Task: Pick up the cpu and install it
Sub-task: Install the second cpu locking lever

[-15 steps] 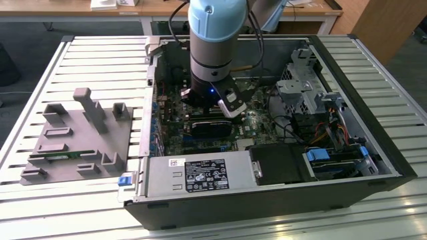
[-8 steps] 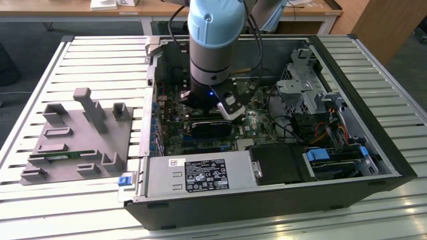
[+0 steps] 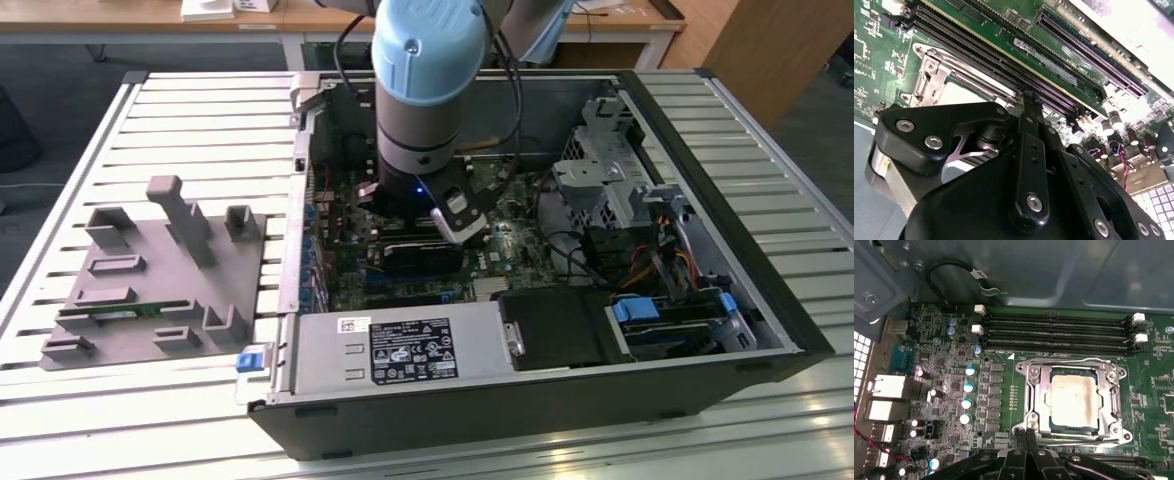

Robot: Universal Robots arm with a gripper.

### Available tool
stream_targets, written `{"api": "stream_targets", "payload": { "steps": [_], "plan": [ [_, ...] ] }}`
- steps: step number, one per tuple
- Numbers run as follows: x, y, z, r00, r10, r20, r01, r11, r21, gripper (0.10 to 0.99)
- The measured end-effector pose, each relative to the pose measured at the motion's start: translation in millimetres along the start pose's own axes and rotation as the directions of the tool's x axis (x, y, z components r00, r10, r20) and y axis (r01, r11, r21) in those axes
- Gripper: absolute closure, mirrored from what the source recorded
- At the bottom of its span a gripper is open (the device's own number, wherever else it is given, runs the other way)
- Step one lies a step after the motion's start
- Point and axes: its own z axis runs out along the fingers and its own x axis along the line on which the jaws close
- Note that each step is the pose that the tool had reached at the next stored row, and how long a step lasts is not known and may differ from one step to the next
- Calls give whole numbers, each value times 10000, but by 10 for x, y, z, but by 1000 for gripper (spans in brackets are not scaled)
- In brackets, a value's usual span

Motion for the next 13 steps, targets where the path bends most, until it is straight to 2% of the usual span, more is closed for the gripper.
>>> {"api": "stream_targets", "payload": {
  "steps": [8, 13],
  "plan": [
    [9, 12, 30, 10000, 0, 5, 1, 9999, -137, 980],
    [15, 17, 52, 10000, -2, 4, 2, 9999, -145, 980]
  ]
}}
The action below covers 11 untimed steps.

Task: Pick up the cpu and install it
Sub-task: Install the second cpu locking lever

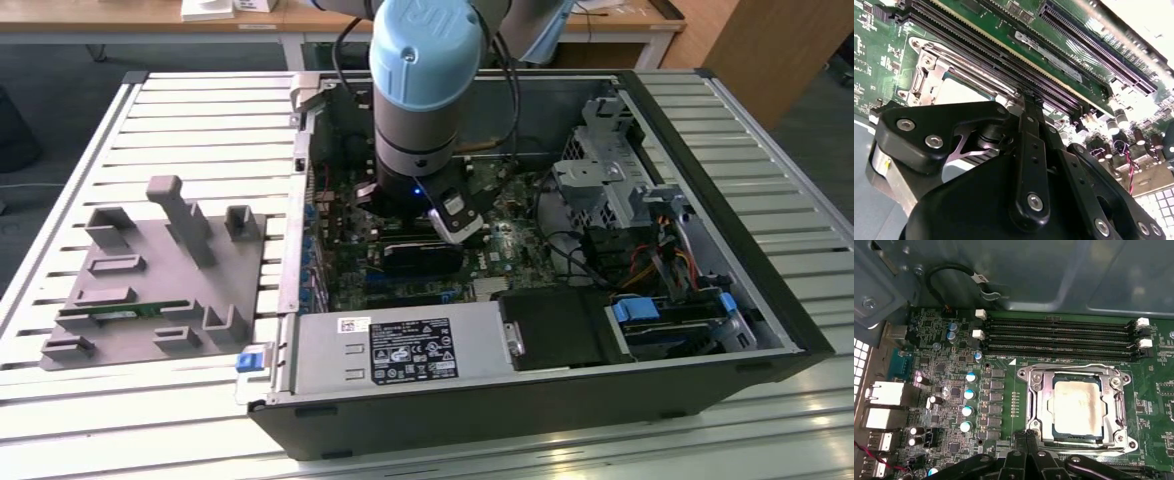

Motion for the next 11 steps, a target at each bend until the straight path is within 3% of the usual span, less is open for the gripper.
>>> {"api": "stream_targets", "payload": {
  "steps": [6, 11],
  "plan": [
    [23, 10, -27, 10000, 0, 8, 0, 10000, -10, 980],
    [27, 53, -171, 10000, -1, 5, 1, 10000, -3, 980]
  ]
}}
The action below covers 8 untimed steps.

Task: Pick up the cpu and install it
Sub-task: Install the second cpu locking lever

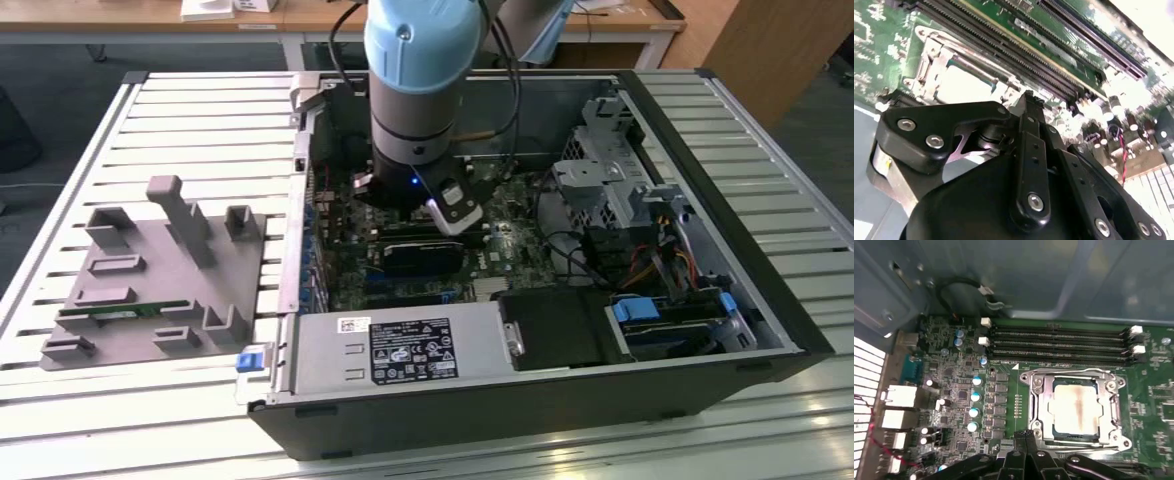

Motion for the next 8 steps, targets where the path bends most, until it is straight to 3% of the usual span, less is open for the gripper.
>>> {"api": "stream_targets", "payload": {
  "steps": [8],
  "plan": [
    [0, 48, -158, 10000, 1, -1, -1, 10000, 1, 980]
  ]
}}
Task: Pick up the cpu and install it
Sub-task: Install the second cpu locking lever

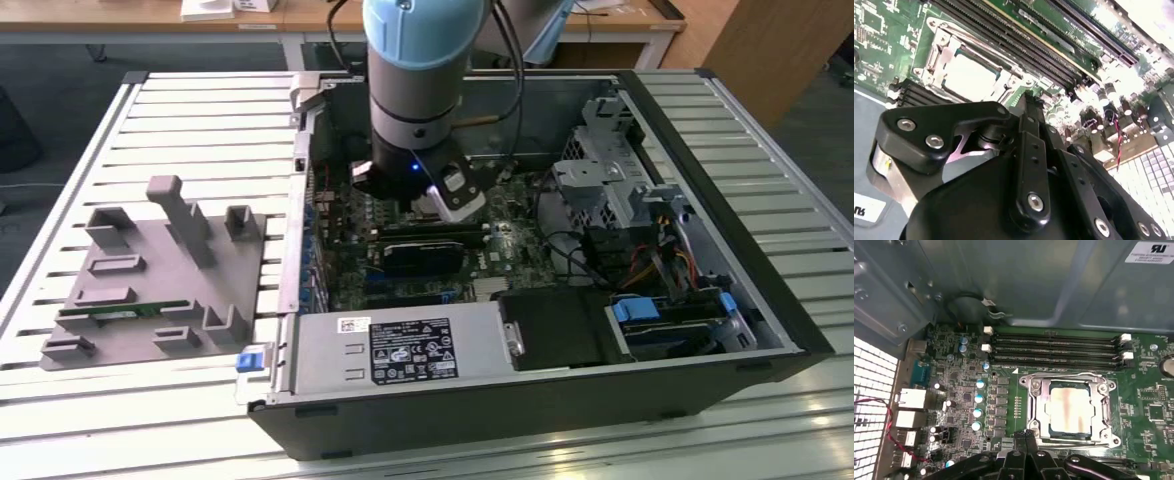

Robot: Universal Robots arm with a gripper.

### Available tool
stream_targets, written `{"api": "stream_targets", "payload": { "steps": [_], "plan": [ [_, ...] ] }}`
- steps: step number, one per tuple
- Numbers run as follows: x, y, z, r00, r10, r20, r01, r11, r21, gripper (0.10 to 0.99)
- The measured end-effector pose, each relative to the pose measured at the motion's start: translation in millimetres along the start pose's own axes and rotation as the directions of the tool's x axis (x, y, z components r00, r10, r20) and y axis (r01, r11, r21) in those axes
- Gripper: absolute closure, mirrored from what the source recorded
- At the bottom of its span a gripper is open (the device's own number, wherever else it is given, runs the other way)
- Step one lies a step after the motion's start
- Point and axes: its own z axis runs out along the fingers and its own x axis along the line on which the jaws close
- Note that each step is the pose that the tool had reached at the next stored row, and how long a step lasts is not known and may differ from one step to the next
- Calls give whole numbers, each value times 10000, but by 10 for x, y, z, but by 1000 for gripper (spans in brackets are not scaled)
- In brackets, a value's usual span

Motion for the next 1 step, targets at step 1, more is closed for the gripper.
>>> {"api": "stream_targets", "payload": {
  "steps": [1],
  "plan": [
    [0, 1, -3, 10000, 0, 1, 0, 10000, -2, 980]
  ]
}}
